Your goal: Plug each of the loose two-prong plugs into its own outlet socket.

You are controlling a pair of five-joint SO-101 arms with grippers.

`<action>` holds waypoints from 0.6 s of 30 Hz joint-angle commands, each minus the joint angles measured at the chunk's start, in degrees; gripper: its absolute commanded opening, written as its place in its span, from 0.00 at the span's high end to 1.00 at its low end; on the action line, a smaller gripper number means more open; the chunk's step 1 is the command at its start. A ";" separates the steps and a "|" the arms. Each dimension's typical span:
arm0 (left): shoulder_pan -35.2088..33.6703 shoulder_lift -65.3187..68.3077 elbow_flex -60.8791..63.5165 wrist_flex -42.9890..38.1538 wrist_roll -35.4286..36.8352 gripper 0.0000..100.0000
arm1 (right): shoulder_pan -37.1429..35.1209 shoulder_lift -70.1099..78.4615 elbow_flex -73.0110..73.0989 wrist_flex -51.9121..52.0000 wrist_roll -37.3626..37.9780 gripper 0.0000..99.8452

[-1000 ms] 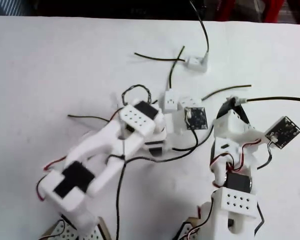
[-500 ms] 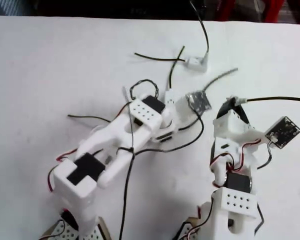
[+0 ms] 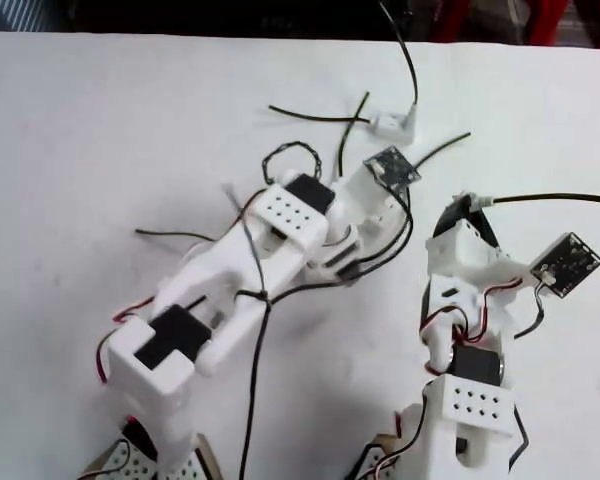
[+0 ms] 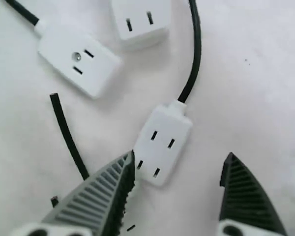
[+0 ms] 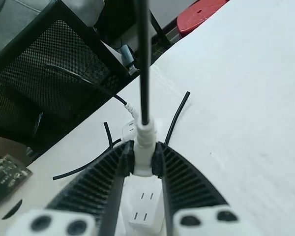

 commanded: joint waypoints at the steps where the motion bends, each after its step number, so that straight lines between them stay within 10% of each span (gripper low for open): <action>1: -1.45 -0.31 -4.04 2.90 -10.20 0.72 | 0.31 -1.63 -0.88 -1.10 0.70 0.98; 8: -3.91 11.47 -8.18 2.02 -16.79 0.72 | 0.31 -1.63 -0.88 -1.10 0.70 0.98; 18: 0.04 16.84 -19.87 9.93 -2.29 0.85 | 0.31 -1.63 -0.88 -1.10 0.70 0.98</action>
